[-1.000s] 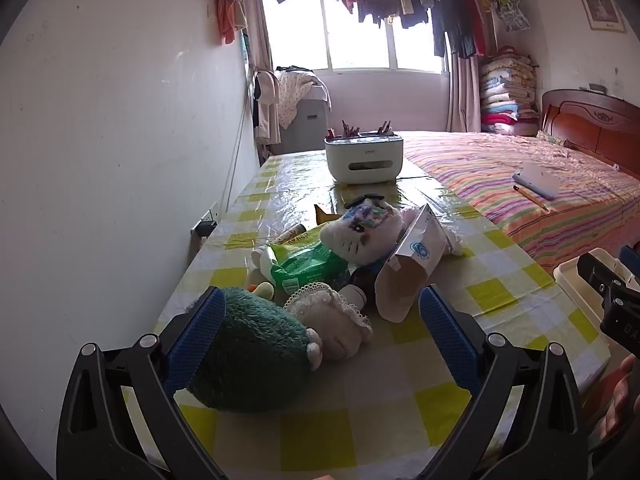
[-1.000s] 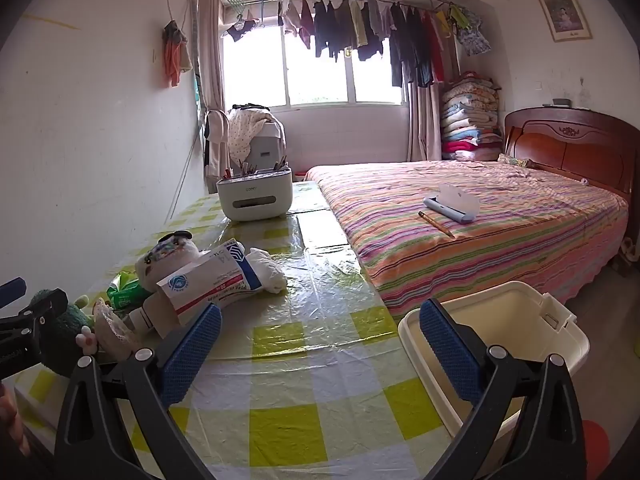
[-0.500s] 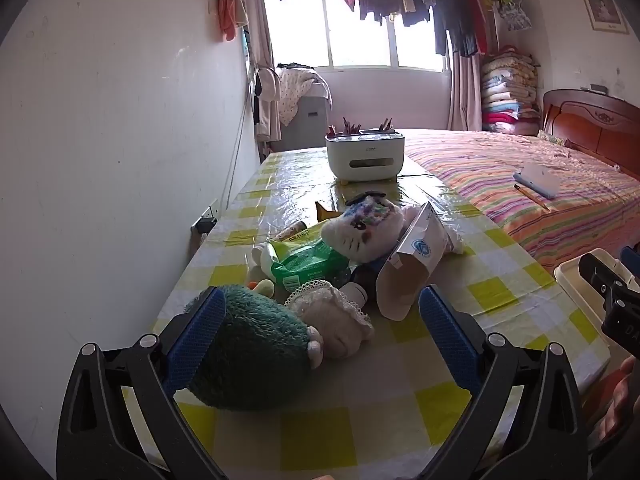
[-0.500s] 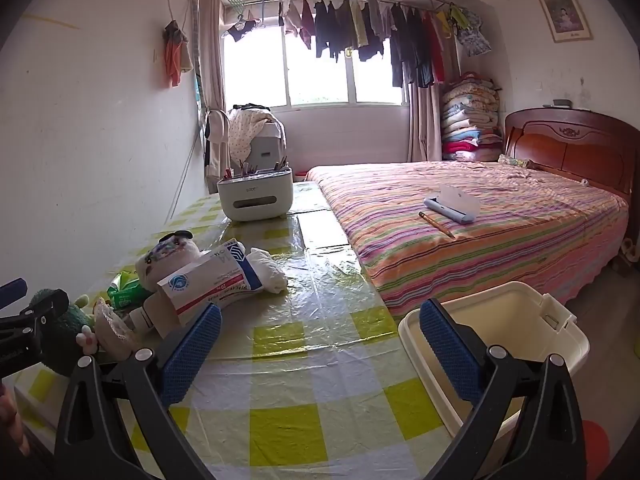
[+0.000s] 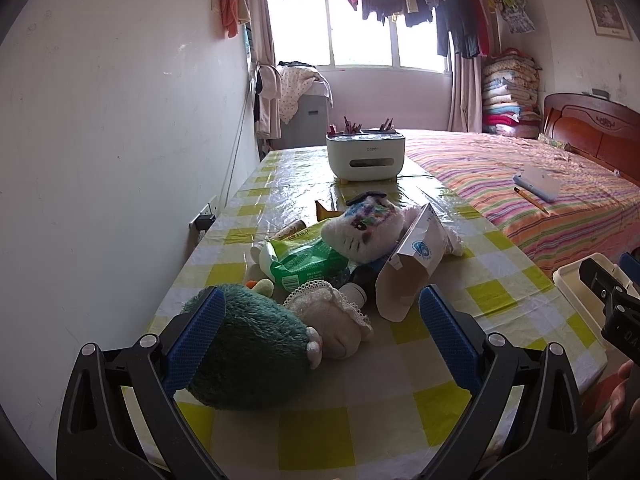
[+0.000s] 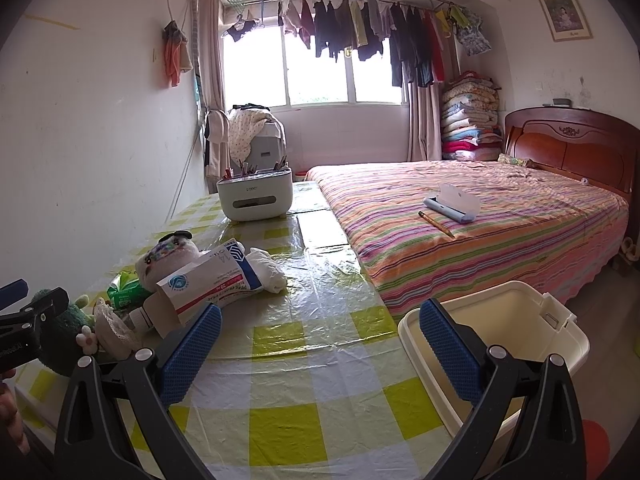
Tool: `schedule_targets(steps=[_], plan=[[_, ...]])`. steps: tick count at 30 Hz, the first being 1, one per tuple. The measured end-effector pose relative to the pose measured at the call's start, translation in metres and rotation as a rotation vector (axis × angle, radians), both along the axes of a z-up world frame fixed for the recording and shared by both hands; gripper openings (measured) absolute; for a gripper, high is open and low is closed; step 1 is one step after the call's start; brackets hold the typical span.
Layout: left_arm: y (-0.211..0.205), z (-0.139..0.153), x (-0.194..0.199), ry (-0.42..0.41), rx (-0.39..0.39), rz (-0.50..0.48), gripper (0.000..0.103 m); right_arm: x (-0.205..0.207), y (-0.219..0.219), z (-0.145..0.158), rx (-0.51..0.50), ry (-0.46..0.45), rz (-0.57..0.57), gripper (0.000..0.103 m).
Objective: Collect trash
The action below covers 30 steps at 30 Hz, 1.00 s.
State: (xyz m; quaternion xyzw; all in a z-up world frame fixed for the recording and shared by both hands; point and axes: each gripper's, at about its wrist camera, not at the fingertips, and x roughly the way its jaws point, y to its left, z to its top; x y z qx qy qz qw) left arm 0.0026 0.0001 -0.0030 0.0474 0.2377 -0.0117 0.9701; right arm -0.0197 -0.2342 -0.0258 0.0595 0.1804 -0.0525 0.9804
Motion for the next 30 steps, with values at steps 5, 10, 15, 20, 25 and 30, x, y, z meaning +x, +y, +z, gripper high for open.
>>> schedule_targets(steps=[5,10,15,20,25,30], plan=[[-0.0014,-0.0004,-0.0001,0.003,0.001,-0.003,0.096,0.0007,-0.0001,-0.0003,-0.002,0.002,0.001,0.097],[-0.0001,0.0002,-0.0008,0.006,-0.003,-0.005,0.096,0.0008,0.0017,0.0001,-0.003,0.002,0.002,0.097],[-0.0015,-0.0008,-0.0008,0.01,0.001,-0.009,0.096,0.0015,0.0009,-0.0004,0.004,0.005,0.0,0.097],[-0.0015,-0.0008,-0.001,0.012,-0.002,-0.007,0.096,0.0017,0.0005,-0.001,0.002,0.007,0.002,0.097],[-0.0013,-0.0006,-0.0012,0.013,-0.002,-0.008,0.096,0.0021,0.0004,-0.0009,0.002,0.006,0.001,0.097],[-0.0014,-0.0007,-0.0018,0.013,-0.001,-0.01,0.096,0.0022,0.0009,-0.0009,0.0,0.007,0.002,0.097]])
